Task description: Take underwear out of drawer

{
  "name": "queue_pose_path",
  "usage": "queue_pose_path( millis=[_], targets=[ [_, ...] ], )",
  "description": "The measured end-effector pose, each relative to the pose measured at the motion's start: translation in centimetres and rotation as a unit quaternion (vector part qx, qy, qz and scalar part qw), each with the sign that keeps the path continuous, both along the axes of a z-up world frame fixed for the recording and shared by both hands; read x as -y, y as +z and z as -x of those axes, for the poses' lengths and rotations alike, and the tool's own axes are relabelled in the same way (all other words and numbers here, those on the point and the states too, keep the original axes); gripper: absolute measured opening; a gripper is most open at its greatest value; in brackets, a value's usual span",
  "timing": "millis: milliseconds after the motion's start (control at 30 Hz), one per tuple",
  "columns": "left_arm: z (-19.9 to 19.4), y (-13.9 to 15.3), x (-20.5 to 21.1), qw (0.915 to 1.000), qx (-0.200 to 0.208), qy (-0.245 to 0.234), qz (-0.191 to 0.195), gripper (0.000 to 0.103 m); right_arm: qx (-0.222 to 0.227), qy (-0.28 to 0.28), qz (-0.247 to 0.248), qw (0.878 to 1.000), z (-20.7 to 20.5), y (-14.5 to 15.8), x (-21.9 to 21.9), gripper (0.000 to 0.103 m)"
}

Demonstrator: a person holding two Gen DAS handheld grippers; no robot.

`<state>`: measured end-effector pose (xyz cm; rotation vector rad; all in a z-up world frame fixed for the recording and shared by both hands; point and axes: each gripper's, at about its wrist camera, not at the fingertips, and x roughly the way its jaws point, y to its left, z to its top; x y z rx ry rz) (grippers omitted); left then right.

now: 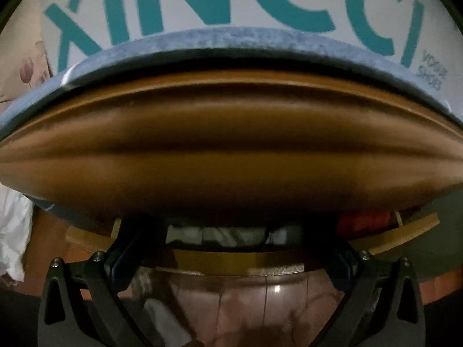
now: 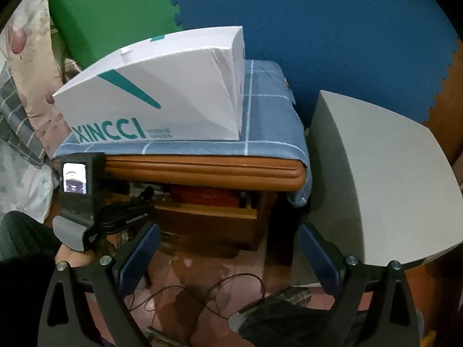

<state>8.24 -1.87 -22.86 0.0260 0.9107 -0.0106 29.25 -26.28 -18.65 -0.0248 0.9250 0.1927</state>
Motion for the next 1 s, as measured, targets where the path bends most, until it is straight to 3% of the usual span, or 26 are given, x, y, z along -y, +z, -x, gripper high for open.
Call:
queue_pose_path(
  millis=[233, 667, 800, 1000],
  targets=[
    [1.4, 0.6, 0.3, 0.9967, -0.081, -0.006, -0.005, 0.103, 0.005, 0.0, 0.01, 1.0, 1.1, 1.3, 0.1, 0.098],
    [-2.9, 1.4, 0.4, 0.9821, -0.184, -0.035, 0.019, 0.103, -0.019, -0.01, 0.011, 1.0, 3.2, 1.0, 1.9, 0.098],
    [-5.2, 1.0, -0.8, 0.9771, -0.206, -0.042, 0.034, 0.103, -0.024, -0.001, 0.02, 1.0, 3.6, 0.6, 1.2, 0.098],
    [-6.2, 1.8, -0.8, 0.9783, -0.2, -0.047, 0.029, 0.103, -0.037, 0.018, 0.036, 0.999, 3.6, -0.5, -0.3, 0.098]
  ],
)
